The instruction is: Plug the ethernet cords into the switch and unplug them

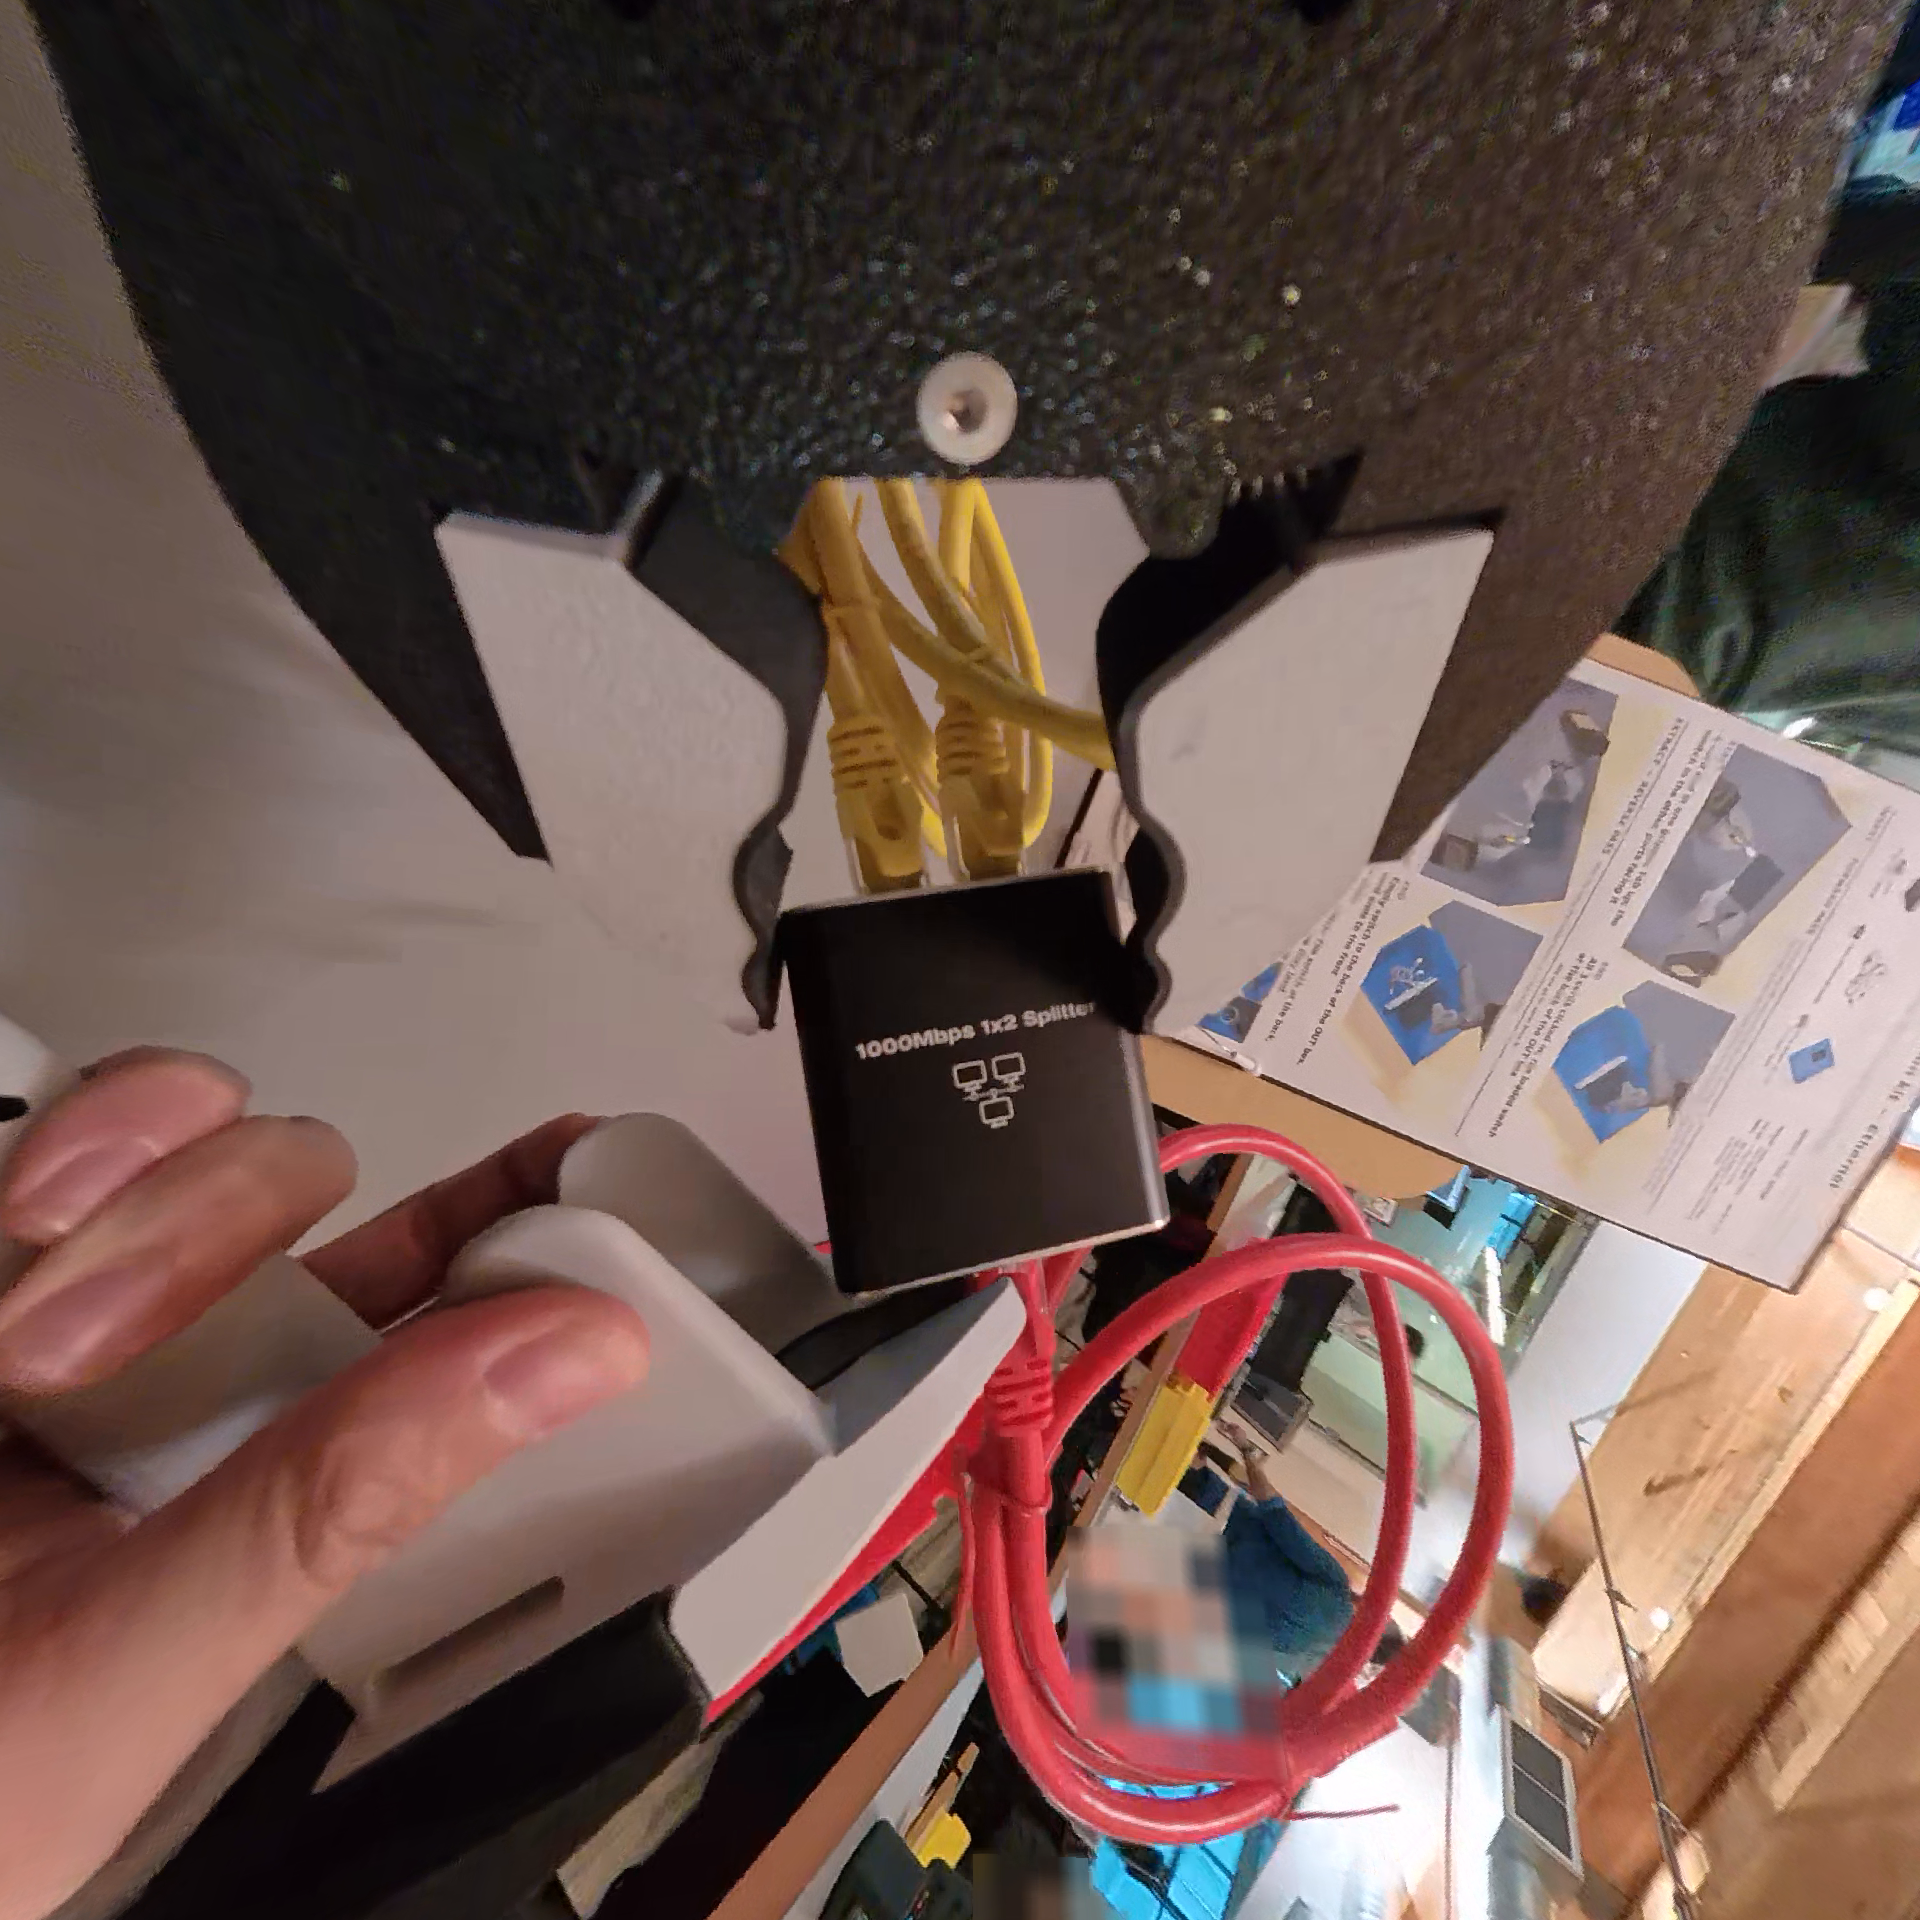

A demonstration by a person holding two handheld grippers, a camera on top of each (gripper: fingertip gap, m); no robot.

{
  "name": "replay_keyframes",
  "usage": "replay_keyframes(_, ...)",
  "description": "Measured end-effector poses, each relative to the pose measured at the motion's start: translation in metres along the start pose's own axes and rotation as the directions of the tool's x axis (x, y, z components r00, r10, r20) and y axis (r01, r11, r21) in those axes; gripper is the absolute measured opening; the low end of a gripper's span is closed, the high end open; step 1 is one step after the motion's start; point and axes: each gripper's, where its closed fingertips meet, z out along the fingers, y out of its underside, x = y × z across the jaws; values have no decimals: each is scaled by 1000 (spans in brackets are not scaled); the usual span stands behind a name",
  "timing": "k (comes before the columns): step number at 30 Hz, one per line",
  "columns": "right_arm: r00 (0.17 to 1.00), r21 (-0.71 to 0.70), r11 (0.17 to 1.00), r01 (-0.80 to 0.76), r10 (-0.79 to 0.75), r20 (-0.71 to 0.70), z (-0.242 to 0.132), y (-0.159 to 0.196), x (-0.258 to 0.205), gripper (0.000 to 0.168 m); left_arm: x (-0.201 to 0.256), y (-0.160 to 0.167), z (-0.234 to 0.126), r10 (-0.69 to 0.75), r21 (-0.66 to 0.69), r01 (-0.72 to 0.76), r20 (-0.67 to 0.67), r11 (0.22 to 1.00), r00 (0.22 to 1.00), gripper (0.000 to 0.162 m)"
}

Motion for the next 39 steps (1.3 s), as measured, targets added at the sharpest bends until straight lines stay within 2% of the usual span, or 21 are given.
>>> replay_keyframes(3,999,-19,999,28,-28,-28,-1,2,6,14,3,3,0,-33,-22,33,-34,999,999,63)
replay_keyframes(6,984,-116,982,151,-161,-80,-1,8,11,14,5,10,0,-53,-62,50,-53,997,997,63)
replay_keyframes(9,969,-198,958,208,-230,-93,1,14,8,14,1,16,-3,30,-94,-31,-10,995,999,63)
replay_keyframes(15,996,-95,994,56,-62,-61,2,11,7,14,-6,11,-8,183,-131,-174,54,976,982,63)
replay_keyframes(20,974,-137,973,186,-201,-101,3,12,3,14,-9,11,-11,215,-152,-199,101,968,971,63)
replay_keyframes(25,935,-221,918,331,-350,-56,2,11,-7,13,-11,4,-14,155,-88,-148,78,985,985,62)
replay_keyframes(27,967,-173,954,246,-253,-19,2,6,-11,14,-11,-4,-15,137,-52,-133,77,990,988,62)
replay_keyframes(30,995,-91,991,97,-96,16,1,1,-9,13,-14,-9,-15,216,-75,-208,115,975,970,62)
replay_keyframes(32,997,-78,994,74,-75,-12,-1,2,-5,13,-12,-6,-14,237,-97,-227,113,969,965,62)
replay_keyframes(36,946,-201,937,285,-309,-97,-2,9,0,14,-6,3,-11,131,-86,-125,64,988,989,62)
replay_keyframes(39,892,-272,875,401,-440,-102,-1,10,-2,14,-7,4,-11,96,-76,-92,52,993,994,62)
